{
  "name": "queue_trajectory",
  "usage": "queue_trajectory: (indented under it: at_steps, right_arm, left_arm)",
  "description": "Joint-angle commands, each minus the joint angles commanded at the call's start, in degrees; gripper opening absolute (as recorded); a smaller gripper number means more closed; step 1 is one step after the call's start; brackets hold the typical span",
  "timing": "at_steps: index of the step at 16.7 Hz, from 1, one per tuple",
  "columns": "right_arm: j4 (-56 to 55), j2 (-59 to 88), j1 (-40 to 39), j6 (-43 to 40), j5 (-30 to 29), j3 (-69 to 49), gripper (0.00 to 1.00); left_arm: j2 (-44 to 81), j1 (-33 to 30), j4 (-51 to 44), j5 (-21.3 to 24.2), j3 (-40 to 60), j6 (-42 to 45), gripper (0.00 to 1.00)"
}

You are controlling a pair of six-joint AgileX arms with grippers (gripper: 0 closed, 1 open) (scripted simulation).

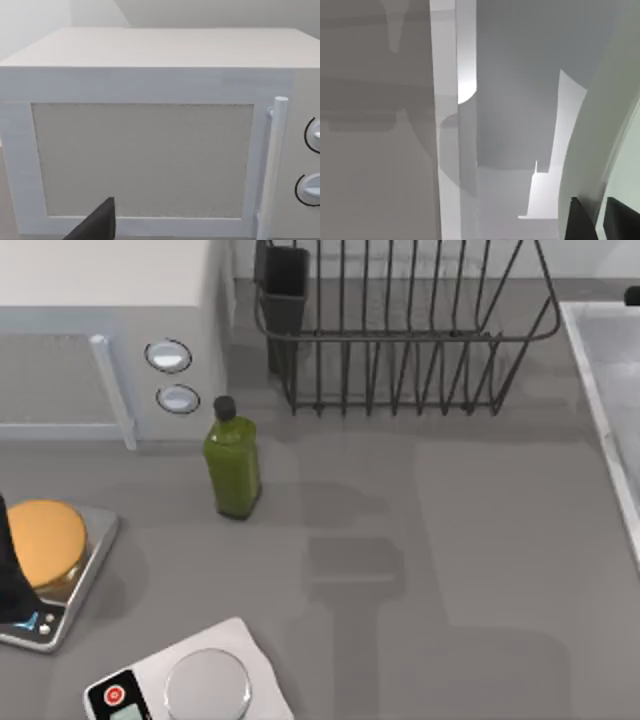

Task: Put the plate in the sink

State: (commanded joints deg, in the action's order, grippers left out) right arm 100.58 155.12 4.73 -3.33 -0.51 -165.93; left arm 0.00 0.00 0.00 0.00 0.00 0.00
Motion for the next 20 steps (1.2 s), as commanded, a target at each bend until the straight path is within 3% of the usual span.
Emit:
queue_trajectory:
  at_steps: [1,14,20]
  right_arm:
    - [0.0,0.0,0.0,0.0,0.0,0.0,0.00]
    - [0.0,0.0,0.0,0.0,0.0,0.0,0.98]
    - [0.0,0.0,0.0,0.0,0.0,0.0,1.00]
  left_arm:
    - [0.0,0.0,0.0,0.0,0.0,0.0,1.00]
    - [0.0,0.0,0.0,0.0,0.0,0.0,1.00]
    - [0.0,0.0,0.0,0.0,0.0,0.0,1.00]
